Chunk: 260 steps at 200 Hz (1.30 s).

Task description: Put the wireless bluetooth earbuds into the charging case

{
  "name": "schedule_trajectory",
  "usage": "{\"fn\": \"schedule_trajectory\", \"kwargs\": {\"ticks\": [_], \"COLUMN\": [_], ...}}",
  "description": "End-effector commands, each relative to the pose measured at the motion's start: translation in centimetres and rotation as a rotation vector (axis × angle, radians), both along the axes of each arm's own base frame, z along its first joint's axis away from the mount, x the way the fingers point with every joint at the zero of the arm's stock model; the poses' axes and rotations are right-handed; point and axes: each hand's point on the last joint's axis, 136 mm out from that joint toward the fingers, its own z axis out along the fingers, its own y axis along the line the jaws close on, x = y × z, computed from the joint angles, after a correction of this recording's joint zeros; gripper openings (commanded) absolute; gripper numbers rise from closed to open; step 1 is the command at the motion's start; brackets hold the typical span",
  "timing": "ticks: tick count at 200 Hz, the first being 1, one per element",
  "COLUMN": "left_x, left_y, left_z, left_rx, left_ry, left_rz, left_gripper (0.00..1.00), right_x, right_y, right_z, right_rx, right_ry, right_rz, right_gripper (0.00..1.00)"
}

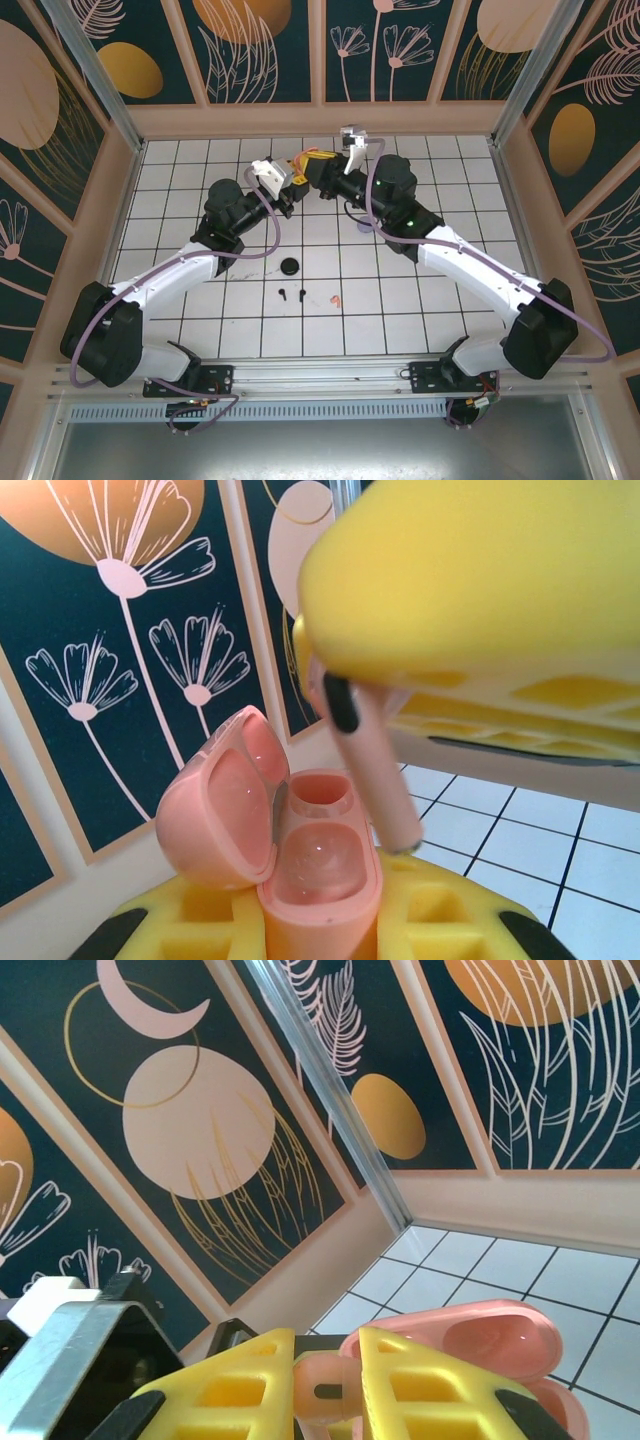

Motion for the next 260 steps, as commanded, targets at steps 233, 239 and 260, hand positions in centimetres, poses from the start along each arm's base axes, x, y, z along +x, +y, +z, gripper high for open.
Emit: {"fn": "schedule_trajectory", "kwargs": {"ticks": [233,239,260], "left_x": [-0.8,-0.8,-0.7], "left_y": [0.0,0.0,0.0], "left_z": [4.2,4.2,4.2], "left_rx": [-0.079,-0.081,-0.081], "left_ry": [-0.037,-0.037,-0.035], "left_rz": [-0.015,-0.014,-0.012], "left_gripper": [0.0,0.0,0.0], "right_x": [0.4,0.4,0.4], "right_y": [0.1,0.1,0.1], "right_z": [-4.1,-4.1,-4.0], "right_rx": [-0.096,-0.096,-0.092], "right_ry": [-0.006,-0.007,-0.003], "right_rz": [-0.059,-0.058,-0.058], "right_gripper": [0.18,0.18,0.22]}}
